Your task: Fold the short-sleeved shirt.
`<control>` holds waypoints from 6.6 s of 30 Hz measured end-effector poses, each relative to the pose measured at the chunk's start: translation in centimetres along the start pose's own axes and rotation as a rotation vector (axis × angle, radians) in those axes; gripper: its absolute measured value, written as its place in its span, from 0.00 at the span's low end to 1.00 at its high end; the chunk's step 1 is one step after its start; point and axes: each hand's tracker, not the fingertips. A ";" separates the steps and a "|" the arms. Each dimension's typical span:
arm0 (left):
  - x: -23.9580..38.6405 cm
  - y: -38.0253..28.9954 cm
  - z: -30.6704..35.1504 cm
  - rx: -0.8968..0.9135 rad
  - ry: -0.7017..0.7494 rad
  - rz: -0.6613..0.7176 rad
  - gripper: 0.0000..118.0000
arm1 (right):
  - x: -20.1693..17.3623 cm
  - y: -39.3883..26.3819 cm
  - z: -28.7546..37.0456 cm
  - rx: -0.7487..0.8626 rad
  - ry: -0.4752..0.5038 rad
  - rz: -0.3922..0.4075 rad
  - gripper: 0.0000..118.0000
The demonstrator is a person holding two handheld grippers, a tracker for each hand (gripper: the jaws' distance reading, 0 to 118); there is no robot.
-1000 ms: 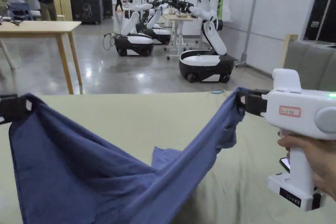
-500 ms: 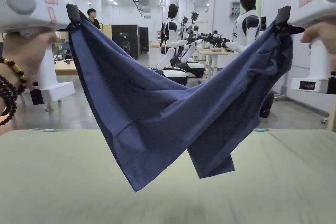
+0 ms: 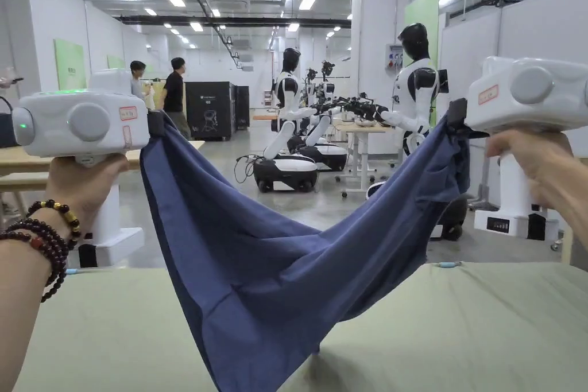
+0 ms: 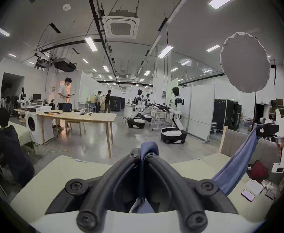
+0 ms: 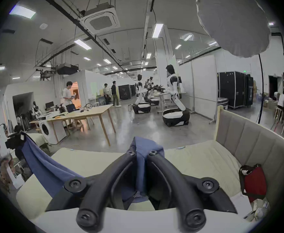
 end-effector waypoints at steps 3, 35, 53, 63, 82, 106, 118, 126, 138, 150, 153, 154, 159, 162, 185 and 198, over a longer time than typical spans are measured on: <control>-0.4 -3.2 -0.3 -0.024 0.000 0.014 0.00 | 0.8 -2.6 -0.8 -0.007 0.006 -0.015 0.07; -6.3 -39.9 34.9 -0.657 -0.175 0.079 0.00 | 13.0 -41.4 28.0 -0.634 0.110 0.142 0.07; -8.1 -37.4 40.0 -0.507 -0.134 0.191 0.99 | 13.0 -37.6 35.0 -0.324 -0.026 0.041 0.95; -6.3 -34.8 44.5 -0.423 -0.054 0.172 0.00 | 7.4 -35.6 43.3 -0.035 0.160 -0.018 0.01; -5.8 -43.6 33.7 -0.655 -0.102 -0.012 0.03 | 5.8 -37.1 41.0 -0.189 0.192 -0.029 0.01; -3.8 -42.9 34.0 -0.651 -0.089 -0.058 0.01 | 1.3 -33.3 -8.5 -0.674 0.203 0.257 0.96; -3.9 -43.3 33.8 -0.682 -0.072 -0.054 0.01 | -0.9 -39.0 -15.8 -0.826 0.171 0.354 0.59; -3.4 -43.3 33.7 -0.686 -0.068 -0.049 0.01 | -3.1 -38.5 -12.7 -0.743 0.140 0.419 0.02; -2.4 -40.8 33.2 -0.611 -0.091 -0.064 0.01 | 5.8 -34.1 18.1 -0.437 0.214 0.059 0.02; 0.6 -18.5 25.0 -0.186 -0.179 0.099 0.01 | 5.3 -19.8 20.8 -0.164 0.161 0.119 0.02; 2.1 -9.5 23.3 -0.078 -0.198 0.041 0.01 | 4.2 -11.9 22.6 -0.007 0.134 0.192 0.02; 2.5 -6.9 22.7 -0.064 -0.190 0.031 0.01 | 4.0 -9.5 22.9 0.028 0.113 0.211 0.02; 3.9 3.4 17.6 -0.019 -0.131 0.028 0.01 | 2.4 1.5 20.7 0.152 0.023 0.292 0.02; 3.9 7.6 13.9 -0.039 -0.088 0.018 0.01 | 1.3 6.2 18.0 0.161 -0.082 0.291 0.02; 1.0 7.0 0.8 -0.010 0.097 -0.028 0.00 | 3.1 7.9 1.8 0.185 0.010 -0.091 0.02; -0.1 -11.1 -2.9 -0.277 0.054 -0.023 0.00 | 5.0 -8.6 -4.4 -0.026 -0.047 -0.099 0.02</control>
